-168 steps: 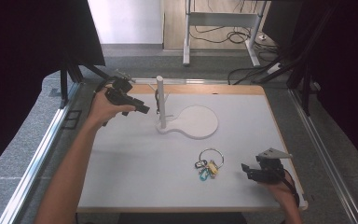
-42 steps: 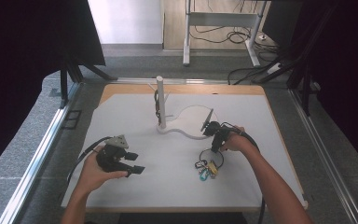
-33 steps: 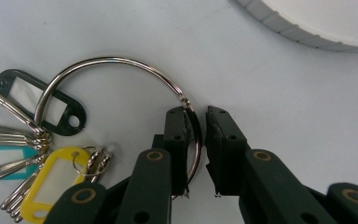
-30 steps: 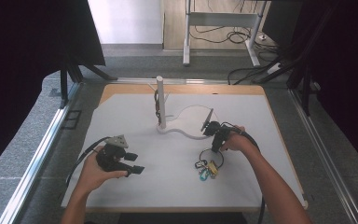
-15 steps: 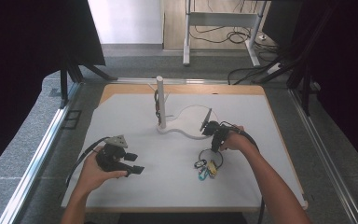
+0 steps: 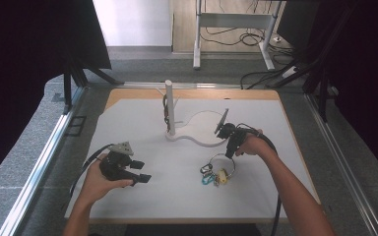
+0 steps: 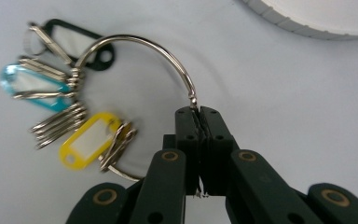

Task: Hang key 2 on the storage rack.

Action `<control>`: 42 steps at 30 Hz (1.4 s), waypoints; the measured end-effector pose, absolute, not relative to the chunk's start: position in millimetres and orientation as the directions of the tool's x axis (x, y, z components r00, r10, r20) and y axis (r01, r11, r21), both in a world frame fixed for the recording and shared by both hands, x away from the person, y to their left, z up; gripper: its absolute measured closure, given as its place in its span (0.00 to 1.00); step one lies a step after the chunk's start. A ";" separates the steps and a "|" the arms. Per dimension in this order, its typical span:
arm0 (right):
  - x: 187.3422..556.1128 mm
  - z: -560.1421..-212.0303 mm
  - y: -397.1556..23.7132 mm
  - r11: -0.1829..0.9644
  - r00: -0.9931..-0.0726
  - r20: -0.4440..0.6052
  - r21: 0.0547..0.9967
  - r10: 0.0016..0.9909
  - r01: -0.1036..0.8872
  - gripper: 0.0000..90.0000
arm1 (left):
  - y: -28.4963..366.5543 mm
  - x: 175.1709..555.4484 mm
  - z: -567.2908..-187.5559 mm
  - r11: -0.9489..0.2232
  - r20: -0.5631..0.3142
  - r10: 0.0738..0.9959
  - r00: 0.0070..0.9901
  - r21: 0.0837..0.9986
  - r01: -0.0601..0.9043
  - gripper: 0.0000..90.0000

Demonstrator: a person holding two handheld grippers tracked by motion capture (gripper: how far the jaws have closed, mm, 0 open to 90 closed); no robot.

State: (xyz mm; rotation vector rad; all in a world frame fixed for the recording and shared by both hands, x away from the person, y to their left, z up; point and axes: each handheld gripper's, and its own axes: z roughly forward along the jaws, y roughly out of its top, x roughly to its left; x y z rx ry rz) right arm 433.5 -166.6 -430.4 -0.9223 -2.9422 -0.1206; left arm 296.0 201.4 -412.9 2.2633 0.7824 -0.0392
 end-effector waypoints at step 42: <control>413.0 -340.6 -179.8 0.812 -0.838 0.106 0.208 0.536 0.546 0.98 | 204.1 294.6 -410.2 -0.538 -0.257 0.522 0.813 0.641 0.548 0.42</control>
